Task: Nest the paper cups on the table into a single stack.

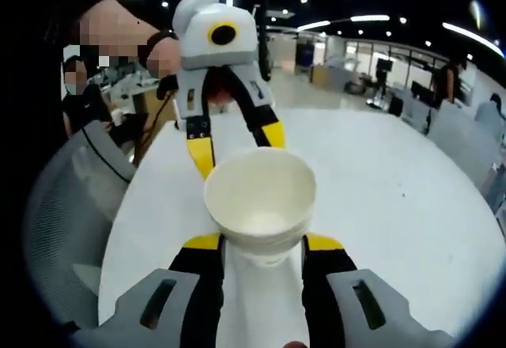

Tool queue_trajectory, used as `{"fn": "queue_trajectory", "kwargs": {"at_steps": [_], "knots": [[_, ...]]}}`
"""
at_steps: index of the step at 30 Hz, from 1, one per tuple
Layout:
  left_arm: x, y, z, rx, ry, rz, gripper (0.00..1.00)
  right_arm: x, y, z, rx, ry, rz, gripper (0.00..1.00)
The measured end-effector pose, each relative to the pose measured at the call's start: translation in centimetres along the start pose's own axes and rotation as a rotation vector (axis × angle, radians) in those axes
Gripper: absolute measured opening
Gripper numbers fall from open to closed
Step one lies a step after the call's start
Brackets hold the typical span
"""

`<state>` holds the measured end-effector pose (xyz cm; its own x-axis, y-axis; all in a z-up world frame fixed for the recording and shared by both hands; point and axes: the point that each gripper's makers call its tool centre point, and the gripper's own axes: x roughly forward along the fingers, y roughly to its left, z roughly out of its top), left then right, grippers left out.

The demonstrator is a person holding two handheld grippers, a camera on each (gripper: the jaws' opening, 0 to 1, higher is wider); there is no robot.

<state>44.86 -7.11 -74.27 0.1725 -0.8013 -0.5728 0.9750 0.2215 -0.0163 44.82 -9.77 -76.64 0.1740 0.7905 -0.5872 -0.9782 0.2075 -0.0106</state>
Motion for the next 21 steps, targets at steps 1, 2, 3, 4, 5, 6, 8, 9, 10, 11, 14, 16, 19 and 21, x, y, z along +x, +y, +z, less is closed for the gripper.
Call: {"fn": "queue_trajectory", "kwargs": {"at_steps": [1, 2, 3, 4, 5, 6, 8, 9, 10, 11, 14, 16, 19, 21], "knots": [[0.2, 0.5, -0.2, -0.01, 0.003, 0.001, 0.34, 0.3, -0.4, -0.1, 0.004, 0.003, 0.002, 0.35], [0.4, 0.9, -0.3, -0.013, 0.003, 0.003, 0.34, 0.4, -0.7, -0.2, 0.007, 0.003, 0.003, 0.35], [0.5, 1.2, -0.4, -0.018, 0.004, 0.004, 0.34, 0.6, -1.0, -0.2, 0.013, 0.004, 0.004, 0.35], [0.8, 1.5, -0.6, -0.039, 0.001, 0.002, 0.35, 0.9, -1.4, -0.5, 0.032, 0.005, 0.009, 0.35], [0.9, 1.8, -0.8, -0.045, 0.001, 0.003, 0.35, 1.2, -1.7, -0.7, 0.038, 0.006, 0.009, 0.35], [1.1, 2.2, -0.9, -0.049, 0.0, 0.006, 0.35, 1.3, -2.0, -0.8, 0.041, 0.004, 0.007, 0.35], [1.3, 2.5, -1.1, -0.065, 0.0, 0.008, 0.36, 1.6, -2.3, -0.9, 0.055, 0.009, 0.005, 0.35], [1.5, 2.8, -1.3, -0.069, 0.003, 0.008, 0.36, 1.7, -2.4, -0.9, 0.057, 0.009, 0.005, 0.35], [1.7, 2.9, -1.5, -0.082, 0.005, 0.005, 0.36, 2.0, -2.5, -1.1, 0.058, 0.015, 0.005, 0.35], [1.8, 3.0, -1.6, -0.088, 0.005, 0.002, 0.36, 2.1, -2.6, -1.2, 0.061, 0.021, 0.007, 0.35], [2.2, 3.4, -1.8, -0.112, -0.012, 0.001, 0.38, 2.2, -3.0, -1.4, 0.063, 0.02, 0.003, 0.35], [2.4, 3.7, -1.8, -0.126, -0.014, 0.006, 0.39, 2.3, -3.4, -1.4, 0.077, 0.005, -0.003, 0.35], [2.7, 3.6, -1.8, -0.116, -0.004, 0.002, 0.4, 2.3, -3.3, -1.3, 0.084, 0.002, 0.0, 0.36], [2.7, 3.6, -1.8, -0.108, -0.007, 0.005, 0.4, 2.4, -3.3, -1.3, 0.083, 0.002, -0.001, 0.36]]}}
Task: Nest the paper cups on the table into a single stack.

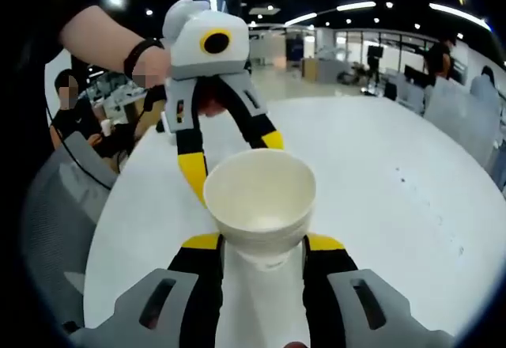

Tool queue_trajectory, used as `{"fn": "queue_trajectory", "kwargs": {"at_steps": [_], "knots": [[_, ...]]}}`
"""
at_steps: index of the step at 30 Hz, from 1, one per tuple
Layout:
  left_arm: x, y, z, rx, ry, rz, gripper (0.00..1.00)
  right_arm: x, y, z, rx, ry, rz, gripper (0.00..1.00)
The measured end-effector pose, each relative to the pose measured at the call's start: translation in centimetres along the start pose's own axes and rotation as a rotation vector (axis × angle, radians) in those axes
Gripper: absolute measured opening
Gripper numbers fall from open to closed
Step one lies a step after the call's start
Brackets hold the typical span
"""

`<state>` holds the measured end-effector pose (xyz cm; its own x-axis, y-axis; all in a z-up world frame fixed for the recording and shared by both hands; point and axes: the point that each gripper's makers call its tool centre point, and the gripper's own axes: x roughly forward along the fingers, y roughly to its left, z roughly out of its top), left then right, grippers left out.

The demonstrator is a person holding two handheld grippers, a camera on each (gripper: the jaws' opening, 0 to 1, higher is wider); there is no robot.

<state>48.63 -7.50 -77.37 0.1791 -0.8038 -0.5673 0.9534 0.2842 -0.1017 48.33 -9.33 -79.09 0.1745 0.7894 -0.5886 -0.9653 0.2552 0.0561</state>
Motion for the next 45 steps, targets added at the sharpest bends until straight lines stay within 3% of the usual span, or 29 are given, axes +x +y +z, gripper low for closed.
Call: {"fn": "queue_trajectory", "kwargs": {"at_steps": [7, 12, 16, 25, 30, 39, 42, 45], "knots": [[-0.4, -0.2, -0.2, 0.0, -0.005, 0.016, 0.39, -0.5, 0.0, -0.5, 0.025, -0.004, -0.024, 0.37], [-1.7, -0.4, -0.4, -0.003, -0.003, 0.037, 0.4, -2.0, 0.2, -1.5, 0.048, -0.001, -0.05, 0.37], [-3.0, -0.5, -1.0, -0.022, 0.004, 0.076, 0.46, -3.6, 0.6, -2.3, 0.069, -0.002, -0.077, 0.37], [-6.8, -3.6, -2.2, -0.07, -0.037, 0.141, 0.44, -8.2, 3.3, -3.5, 0.176, -0.073, -0.178, 0.36], [-9.1, -6.1, -2.8, -0.101, -0.091, 0.191, 0.45, -10.5, 5.7, -3.9, 0.198, -0.105, -0.231, 0.38], [-13.1, -10.9, -4.4, -0.177, -0.178, 0.269, 0.58, -12.4, 9.8, -4.8, 0.283, -0.174, -0.301, 0.54], [-14.3, -11.9, -4.3, -0.186, -0.221, 0.293, 0.63, -12.7, 10.9, -4.4, 0.306, -0.209, -0.316, 0.65], [-15.0, -12.6, -4.9, -0.184, -0.214, 0.308, 0.68, -13.0, 11.6, -4.1, 0.314, -0.225, -0.344, 0.8]]}}
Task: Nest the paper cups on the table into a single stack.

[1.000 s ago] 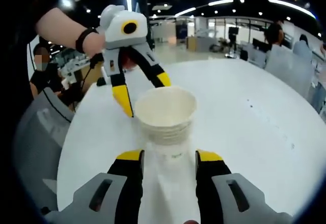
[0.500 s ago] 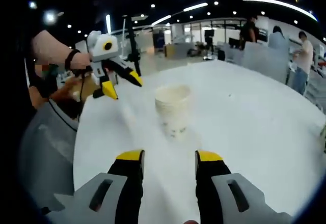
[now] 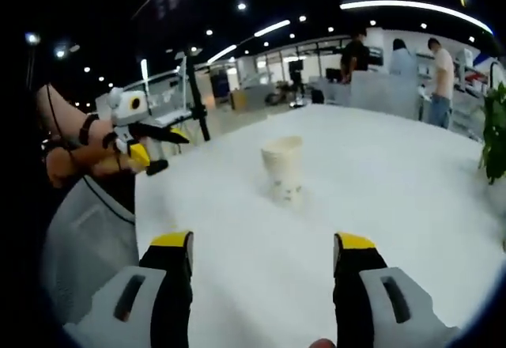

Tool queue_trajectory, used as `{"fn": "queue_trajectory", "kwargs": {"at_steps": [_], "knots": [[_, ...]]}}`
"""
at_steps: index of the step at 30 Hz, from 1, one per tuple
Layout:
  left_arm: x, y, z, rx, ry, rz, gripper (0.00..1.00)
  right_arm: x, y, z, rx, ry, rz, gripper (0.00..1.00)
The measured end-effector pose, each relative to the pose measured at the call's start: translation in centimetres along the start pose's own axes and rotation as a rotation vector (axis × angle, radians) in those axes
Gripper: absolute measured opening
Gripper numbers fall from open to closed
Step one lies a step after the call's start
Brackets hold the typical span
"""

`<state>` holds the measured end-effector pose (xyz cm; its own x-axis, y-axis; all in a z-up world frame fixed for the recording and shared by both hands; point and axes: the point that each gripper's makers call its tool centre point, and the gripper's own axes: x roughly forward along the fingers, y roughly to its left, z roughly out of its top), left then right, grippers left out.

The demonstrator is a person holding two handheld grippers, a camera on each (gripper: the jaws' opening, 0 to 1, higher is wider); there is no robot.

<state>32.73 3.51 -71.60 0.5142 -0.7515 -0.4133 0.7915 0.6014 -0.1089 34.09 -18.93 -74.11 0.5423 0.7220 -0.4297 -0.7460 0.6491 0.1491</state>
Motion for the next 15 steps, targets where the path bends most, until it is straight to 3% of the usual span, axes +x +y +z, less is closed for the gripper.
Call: {"fn": "queue_trajectory", "kwargs": {"at_steps": [4, 7, 9, 15], "knots": [[-1.3, -0.2, 0.0, -0.02, -0.037, 0.03, 0.84, -0.5, 0.7, 0.3, -0.006, -0.018, -0.011, 0.99], [-1.9, -0.3, 0.2, -0.044, -0.067, 0.04, 0.98, -0.8, 1.1, 0.5, -0.036, -0.013, -0.009, 1.0], [-2.5, -0.2, 1.0, -0.055, -0.121, 0.066, 0.99, -1.0, 1.2, 0.5, -0.057, -0.012, -0.012, 1.0], [-3.4, -0.1, 0.2, -0.037, -0.086, 0.083, 0.99, -1.2, 1.6, 0.7, -0.051, -0.009, -0.008, 1.0]]}}
